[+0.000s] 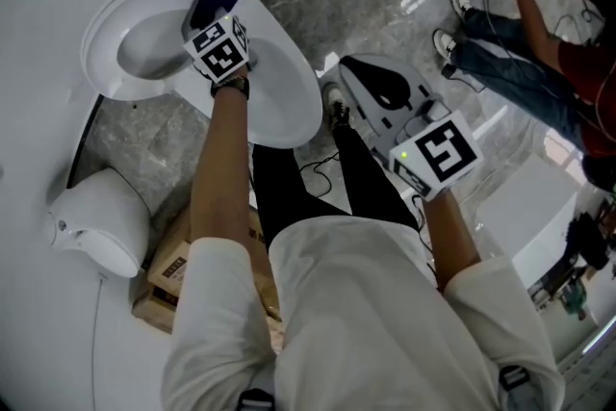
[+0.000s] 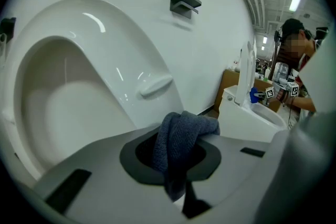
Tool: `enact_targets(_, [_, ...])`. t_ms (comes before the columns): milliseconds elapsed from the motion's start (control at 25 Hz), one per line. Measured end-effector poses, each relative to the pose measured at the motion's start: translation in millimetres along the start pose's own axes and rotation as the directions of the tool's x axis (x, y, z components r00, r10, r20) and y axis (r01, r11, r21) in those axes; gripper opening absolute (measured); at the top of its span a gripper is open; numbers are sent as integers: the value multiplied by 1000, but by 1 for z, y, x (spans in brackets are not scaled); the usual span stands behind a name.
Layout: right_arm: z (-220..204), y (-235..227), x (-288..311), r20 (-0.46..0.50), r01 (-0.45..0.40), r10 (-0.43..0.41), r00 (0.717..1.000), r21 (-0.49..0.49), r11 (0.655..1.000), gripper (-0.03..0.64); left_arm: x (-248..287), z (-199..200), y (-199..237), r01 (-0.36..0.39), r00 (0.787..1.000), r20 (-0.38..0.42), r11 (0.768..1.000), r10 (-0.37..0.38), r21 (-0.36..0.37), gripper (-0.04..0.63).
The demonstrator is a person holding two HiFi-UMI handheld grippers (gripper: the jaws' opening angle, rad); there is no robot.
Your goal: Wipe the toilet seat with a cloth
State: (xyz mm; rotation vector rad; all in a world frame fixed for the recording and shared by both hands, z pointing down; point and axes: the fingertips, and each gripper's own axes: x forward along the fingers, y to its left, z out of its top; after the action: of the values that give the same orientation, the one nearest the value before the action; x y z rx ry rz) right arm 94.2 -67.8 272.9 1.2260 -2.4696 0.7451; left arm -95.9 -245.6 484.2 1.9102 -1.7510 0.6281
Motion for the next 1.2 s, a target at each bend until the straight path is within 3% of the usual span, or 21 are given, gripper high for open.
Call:
enact_targets(160, [-6, -6, -8, -5, 8, -8, 1000, 14, 1000, 28, 14, -17, -12, -2, 999, -44, 999, 4, 37, 32])
enact_targets(360, [-15, -10, -12, -12, 14, -14, 1000, 17, 1000, 28, 24, -41, -17, -14, 996, -90, 1000, 15, 7, 32])
enact_targets(600, [-22, -17, -17, -17, 9, -9, 1000, 24, 1000, 28, 28, -62, -15, -41, 991, -128, 999, 44, 23, 32])
enact_targets(920, [-43, -23, -12, -70, -59, 58, 996, -18, 998, 28, 31, -122, 5, -131, 976, -190, 986, 110, -102, 34])
enact_targets(1200, [-67, -31, -3, -122, -127, 119, 985, -58, 990, 28, 33, -161, 23, -204, 970, -174, 958, 169, -203, 34])
